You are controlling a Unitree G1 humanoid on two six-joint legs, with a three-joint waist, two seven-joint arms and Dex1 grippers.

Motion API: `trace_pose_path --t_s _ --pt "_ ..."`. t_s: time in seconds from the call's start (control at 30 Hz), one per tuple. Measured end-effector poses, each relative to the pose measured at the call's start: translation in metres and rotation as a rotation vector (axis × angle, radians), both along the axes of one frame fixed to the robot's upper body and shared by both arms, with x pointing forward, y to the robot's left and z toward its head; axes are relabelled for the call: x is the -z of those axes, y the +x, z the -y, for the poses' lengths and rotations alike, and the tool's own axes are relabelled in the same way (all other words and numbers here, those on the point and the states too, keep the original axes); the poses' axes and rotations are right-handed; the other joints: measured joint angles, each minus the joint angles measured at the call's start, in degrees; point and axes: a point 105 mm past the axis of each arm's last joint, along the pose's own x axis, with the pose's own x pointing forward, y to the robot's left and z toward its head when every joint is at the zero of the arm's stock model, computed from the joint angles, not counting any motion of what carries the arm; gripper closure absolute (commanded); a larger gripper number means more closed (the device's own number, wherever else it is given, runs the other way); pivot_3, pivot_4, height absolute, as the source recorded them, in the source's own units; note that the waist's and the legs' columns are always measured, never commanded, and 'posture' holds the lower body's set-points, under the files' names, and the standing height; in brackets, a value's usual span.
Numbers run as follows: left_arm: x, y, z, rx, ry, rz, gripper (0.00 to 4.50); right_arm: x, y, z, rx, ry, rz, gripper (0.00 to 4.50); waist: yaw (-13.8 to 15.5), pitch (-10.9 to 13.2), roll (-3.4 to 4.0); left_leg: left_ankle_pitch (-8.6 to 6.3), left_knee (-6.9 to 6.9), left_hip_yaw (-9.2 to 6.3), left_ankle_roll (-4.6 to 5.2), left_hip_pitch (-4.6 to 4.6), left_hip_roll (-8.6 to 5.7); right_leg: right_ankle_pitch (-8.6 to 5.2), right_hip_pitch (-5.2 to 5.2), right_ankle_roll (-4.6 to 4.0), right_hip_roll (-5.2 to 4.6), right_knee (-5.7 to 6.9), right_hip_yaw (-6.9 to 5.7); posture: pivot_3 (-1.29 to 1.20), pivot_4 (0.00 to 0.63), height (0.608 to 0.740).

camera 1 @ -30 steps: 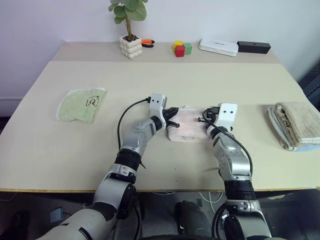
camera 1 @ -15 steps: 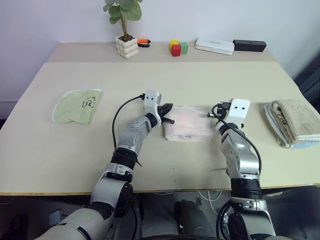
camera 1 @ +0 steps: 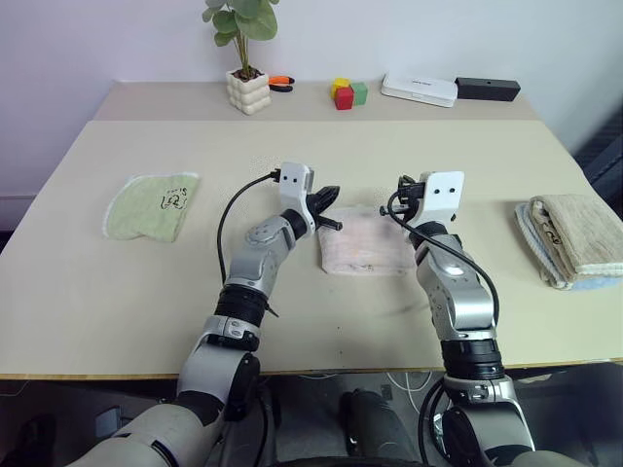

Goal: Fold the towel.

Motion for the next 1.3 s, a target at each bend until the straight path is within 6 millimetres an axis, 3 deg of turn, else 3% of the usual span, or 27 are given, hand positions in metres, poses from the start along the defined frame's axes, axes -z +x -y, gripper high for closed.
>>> trace_pose_path --t_s 0.13,0.23,0.37,0.47,0.57,0.73,0.87,1.07,1.3 --pt "-0.016 -0.011 -0.007 0.132 -0.047 0.028 4.49 0.005 -0.006 0.001 -0.094 -0.011 -0.028 4.44 -0.12 0.01 0.01 0.0 0.0 0.0 0.0 0.02 0.01 0.0 0.0 0.0 0.01 0.02 0.0 0.0 0.15 0.74" --pt "-0.029 -0.015 -0.033 0.2 -0.067 0.026 3.66 -0.009 -0.019 0.003 -0.234 -0.063 0.004 3.61 -0.36 0.05 0.08 0.0 -0.04 -0.01 0.0 0.02 0.04 0.0 -0.02 0.0 0.04 0.03 0.0 0.0 0.15 0.74" --pt "-0.046 -0.02 -0.075 0.239 -0.081 0.017 1.64 -0.038 -0.04 0.013 -0.405 -0.065 0.057 1.64 -0.24 0.06 0.08 0.0 -0.03 -0.01 0.0 0.04 0.07 0.0 0.02 0.0 0.05 0.02 -0.01 0.0 0.15 0.74" --pt "-0.043 -0.031 -0.093 0.301 -0.048 -0.03 0.05 -0.044 -0.055 0.019 -0.521 -0.154 0.046 0.12 0.07 0.06 0.08 0.0 0.02 -0.01 0.0 0.06 0.05 -0.01 0.09 -0.02 0.0 -0.01 -0.03 0.0 0.15 0.74" --pt "-0.031 -0.035 -0.113 0.305 0.001 -0.101 0.01 -0.04 -0.064 0.029 -0.582 -0.189 0.003 0.05 0.07 0.07 0.07 0.0 0.02 -0.01 0.0 0.06 0.05 -0.02 0.08 -0.03 0.01 -0.01 -0.04 0.0 0.15 0.74" --pt "-0.019 -0.037 -0.12 0.299 0.022 -0.192 0.01 -0.027 -0.079 0.037 -0.668 -0.247 -0.078 0.05 0.1 0.07 0.06 0.0 0.05 0.0 0.0 0.05 0.05 -0.02 0.08 -0.03 0.0 -0.01 -0.03 0.0 0.15 0.74" --pt "-0.003 -0.041 -0.121 0.289 -0.057 -0.394 0.01 -0.03 -0.084 0.05 -0.667 -0.276 -0.111 0.05 -0.01 0.08 0.05 -0.01 0.04 -0.02 0.01 0.06 0.06 -0.01 0.07 -0.02 0.01 0.01 -0.03 0.0 0.15 0.74" --pt "0.028 -0.063 -0.111 0.345 -0.099 -0.676 0.01 -0.024 -0.089 0.055 -0.672 -0.281 -0.149 0.05 0.0 0.08 0.05 -0.01 0.07 -0.03 0.02 0.06 0.06 -0.02 0.07 -0.01 0.02 0.03 -0.03 0.0 0.15 0.74" --pt "0.023 -0.056 -0.086 0.394 -0.234 -0.787 0.01 -0.025 -0.087 0.057 -0.647 -0.303 -0.14 0.05 0.11 0.08 0.04 -0.01 0.11 -0.05 0.02 0.05 0.03 -0.02 0.08 -0.01 0.0 0.03 -0.05 0.0 0.15 0.74"
